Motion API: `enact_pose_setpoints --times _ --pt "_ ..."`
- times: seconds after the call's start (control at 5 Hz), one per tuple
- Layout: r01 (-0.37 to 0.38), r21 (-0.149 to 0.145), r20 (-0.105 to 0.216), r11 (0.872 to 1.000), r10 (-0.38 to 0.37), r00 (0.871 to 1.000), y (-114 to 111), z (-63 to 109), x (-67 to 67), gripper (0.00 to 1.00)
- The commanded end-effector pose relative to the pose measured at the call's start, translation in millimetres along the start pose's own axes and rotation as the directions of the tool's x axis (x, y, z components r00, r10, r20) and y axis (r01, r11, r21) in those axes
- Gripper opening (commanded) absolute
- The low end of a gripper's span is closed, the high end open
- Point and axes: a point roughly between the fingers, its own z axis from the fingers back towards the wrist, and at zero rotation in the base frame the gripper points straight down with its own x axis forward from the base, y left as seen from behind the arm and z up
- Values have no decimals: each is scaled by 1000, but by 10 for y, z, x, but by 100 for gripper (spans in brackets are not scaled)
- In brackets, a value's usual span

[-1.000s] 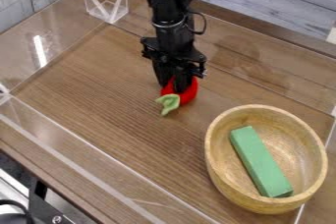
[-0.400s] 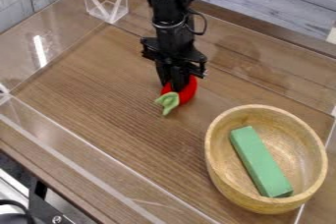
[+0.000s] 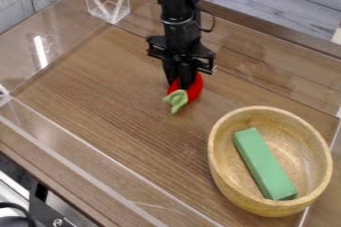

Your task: Move the red object to the right side of the table

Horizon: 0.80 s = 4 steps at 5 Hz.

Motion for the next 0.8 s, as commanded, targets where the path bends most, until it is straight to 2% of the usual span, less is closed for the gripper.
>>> enact_pose_setpoints --times 0.0,0.6 --pt "12 -11 -29 1000 -12 1000 -165 -105 25 0" --pt "24 -41 -58 999 -26 998 -440 -193 42 0"
